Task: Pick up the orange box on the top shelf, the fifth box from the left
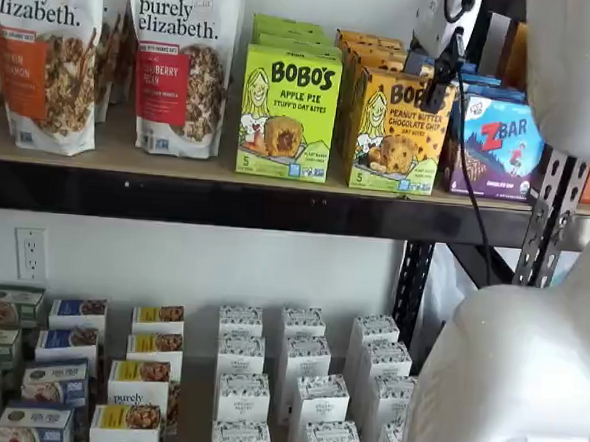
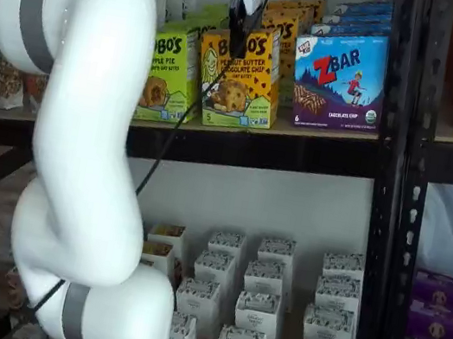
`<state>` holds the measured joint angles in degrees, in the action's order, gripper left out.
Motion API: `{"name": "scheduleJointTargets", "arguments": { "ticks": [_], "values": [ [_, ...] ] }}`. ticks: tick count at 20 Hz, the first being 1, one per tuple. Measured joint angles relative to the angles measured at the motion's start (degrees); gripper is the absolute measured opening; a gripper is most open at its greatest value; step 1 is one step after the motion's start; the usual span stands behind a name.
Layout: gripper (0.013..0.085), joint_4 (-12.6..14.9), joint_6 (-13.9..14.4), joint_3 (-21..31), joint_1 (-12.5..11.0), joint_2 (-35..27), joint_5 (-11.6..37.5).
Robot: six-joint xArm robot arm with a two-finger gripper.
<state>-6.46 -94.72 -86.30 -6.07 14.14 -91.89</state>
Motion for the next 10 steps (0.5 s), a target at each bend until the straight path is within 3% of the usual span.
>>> {"name": "scheduleJointTargets", "arguments": {
  "ticks": [10],
  "values": [
    [0.0850,1.23,1.00,-2.47,1.17,-2.26,-1.94]
  ]
}}
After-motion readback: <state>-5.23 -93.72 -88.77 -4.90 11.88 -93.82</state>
